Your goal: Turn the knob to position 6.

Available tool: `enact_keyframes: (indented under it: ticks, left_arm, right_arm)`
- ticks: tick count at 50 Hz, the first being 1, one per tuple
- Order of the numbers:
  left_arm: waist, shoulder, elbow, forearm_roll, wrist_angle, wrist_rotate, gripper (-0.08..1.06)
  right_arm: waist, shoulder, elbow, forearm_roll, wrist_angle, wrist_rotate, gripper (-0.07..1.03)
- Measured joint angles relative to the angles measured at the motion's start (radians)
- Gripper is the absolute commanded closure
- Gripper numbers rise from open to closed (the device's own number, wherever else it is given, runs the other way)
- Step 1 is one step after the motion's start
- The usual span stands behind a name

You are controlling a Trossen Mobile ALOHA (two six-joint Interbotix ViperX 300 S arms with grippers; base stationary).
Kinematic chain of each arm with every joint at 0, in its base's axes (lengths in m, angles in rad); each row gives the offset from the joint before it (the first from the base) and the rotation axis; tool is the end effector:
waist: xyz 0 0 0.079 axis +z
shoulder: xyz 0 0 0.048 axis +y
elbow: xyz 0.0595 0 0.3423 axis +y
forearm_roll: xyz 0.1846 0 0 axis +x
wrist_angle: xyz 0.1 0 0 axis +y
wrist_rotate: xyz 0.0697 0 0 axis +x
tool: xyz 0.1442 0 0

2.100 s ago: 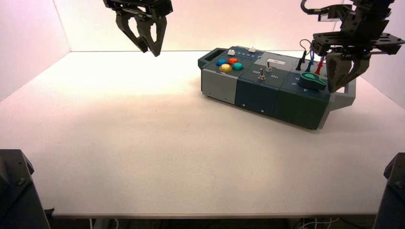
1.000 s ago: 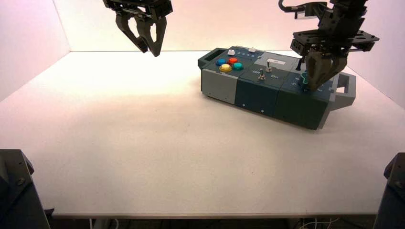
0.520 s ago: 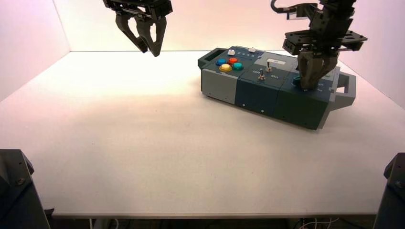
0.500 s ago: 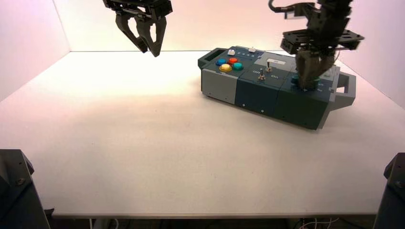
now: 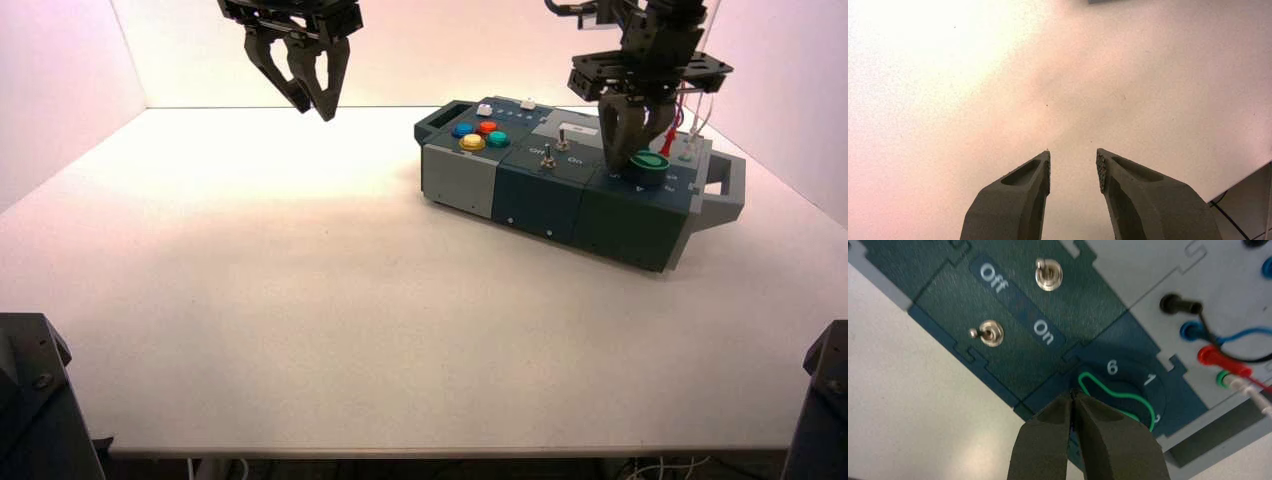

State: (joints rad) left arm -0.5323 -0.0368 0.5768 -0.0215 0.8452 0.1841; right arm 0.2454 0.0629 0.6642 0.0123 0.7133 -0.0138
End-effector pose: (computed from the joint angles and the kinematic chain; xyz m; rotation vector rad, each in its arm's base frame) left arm 0.2830 -0.1707 0.1147 0.4970 1.3184 -0.5737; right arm 0.3113 0.0797 0.0636 -0.1746 1.4331 0.2112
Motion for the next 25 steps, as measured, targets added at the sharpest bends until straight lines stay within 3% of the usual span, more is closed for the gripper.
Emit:
enact_keyframes:
  ticks: [25]
  left_arm:
    - [0.002, 0.009, -0.005, 0.0, 0.008, 0.003, 0.49]
  right_arm:
    - [0.0, 0.038, -0.048, -0.003, 0.002, 0.0, 0.99]
